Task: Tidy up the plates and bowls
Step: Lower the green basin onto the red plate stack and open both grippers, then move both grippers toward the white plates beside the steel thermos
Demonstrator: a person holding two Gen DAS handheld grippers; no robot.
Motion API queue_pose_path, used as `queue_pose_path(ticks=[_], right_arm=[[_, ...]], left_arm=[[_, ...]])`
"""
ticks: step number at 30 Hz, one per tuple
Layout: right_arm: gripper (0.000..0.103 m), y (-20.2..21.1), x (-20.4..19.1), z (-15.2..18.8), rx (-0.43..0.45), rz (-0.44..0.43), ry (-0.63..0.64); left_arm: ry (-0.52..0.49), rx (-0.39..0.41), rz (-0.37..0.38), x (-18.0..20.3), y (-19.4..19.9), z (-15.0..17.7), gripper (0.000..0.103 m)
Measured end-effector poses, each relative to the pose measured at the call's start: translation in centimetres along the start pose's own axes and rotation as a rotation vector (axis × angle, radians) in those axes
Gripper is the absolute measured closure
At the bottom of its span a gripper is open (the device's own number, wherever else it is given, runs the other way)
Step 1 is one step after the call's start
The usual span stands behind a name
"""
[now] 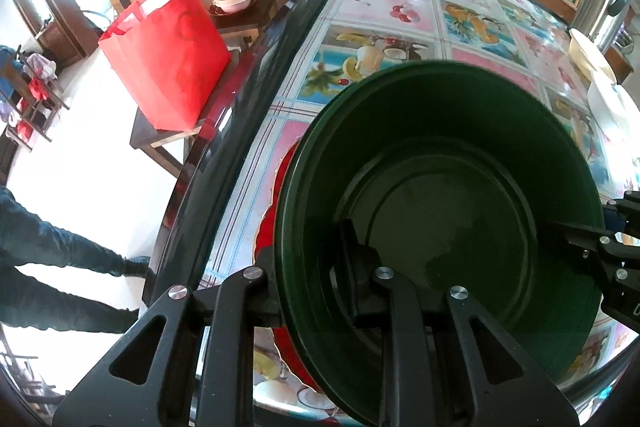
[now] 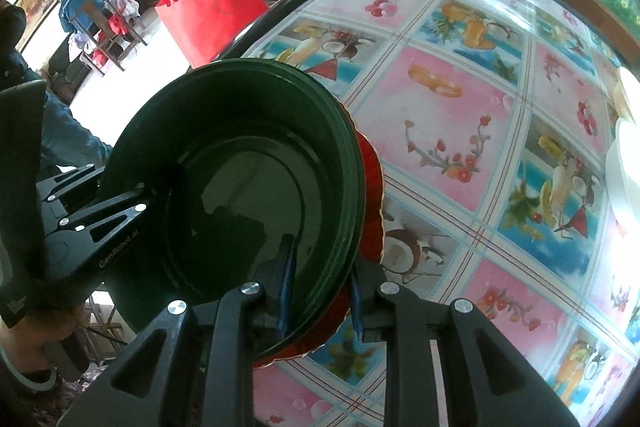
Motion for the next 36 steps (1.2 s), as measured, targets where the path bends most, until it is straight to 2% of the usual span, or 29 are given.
queue_pose_path(ticks=[3, 4, 6, 8, 9, 10, 14, 19, 22, 25, 27, 33, 36], right_arm=[[0.072, 0.2, 0.1, 0.0, 0.004, -0.022, -0.01], [0.065, 0.3, 0.2, 0.0, 0.005, -0.016, -0.014], [0.058, 0.7, 0.1, 0.2, 0.009, -0.044, -0.02], [0.053, 1.3, 0.0, 0.4, 0.024, -0.047, -0.018], [0.052, 1.7, 0.1, 0.6, 0.033, -0.04, -0.017], [0.05, 2.0, 0.1, 0.7, 0.037, -0.042, -0.017], [0.045, 2.8, 0.8, 1.0, 0.054, -0.058, -0.026], [0.045, 3.0, 1.1, 1.1, 0.041, -0.082, -0.001], [0.045, 3.8, 1.5, 1.8, 0.044, -0.086, 0.036], [0.044, 4.1, 3.0, 2.4, 0.041, -0.104, 0.018], [0.044, 4.3, 4.2, 2.7, 0.036, -0.108, 0.002], [0.043, 4.7, 6.5, 3.4, 0.023, -0.11, -0.015], [0.043, 5.1, 7.2, 3.9, 0.018, -0.108, -0.017]], left_arm=[[0.007, 0.006, 0.021, -0.2, 0.4, 0.0, 0.078], [0.006, 0.01, 0.018, -0.3, 0.7, 0.0, 0.077], [-0.001, 0.027, 0.002, -0.4, 1.5, 0.0, 0.076], [-0.006, 0.043, -0.013, -0.5, 2.3, 0.0, 0.064], [-0.005, 0.054, -0.037, -0.6, 2.8, -0.1, 0.048], [0.0, 0.071, -0.047, -0.8, 3.3, -0.1, 0.042], [0.025, 0.098, -0.128, -2.1, 4.2, -0.5, 0.041], [0.131, 0.073, -0.118, -3.9, 4.2, -0.1, 0.041], [0.156, 0.095, -0.156, -3.9, 5.4, -0.3, 0.041], [0.194, 0.136, -0.169, -4.1, 7.4, -0.5, 0.041], [0.205, 0.173, -0.205, -4.3, 8.9, -0.9, 0.04], [0.259, 0.178, -0.196, -4.8, 9.5, -1.1, 0.038], [0.264, 0.187, -0.138, -3.5, 10.4, -1.5, 0.038]])
Point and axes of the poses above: each gripper's, at about its wrist camera, not at the fingertips, and y roughly against the way its jaws point, x to its right, z to its underside, the point moved 8 cm from there along -y, roughly the way its jaws point, and after that the axes turned 12 degrees about -x, right-handed, at the moved point
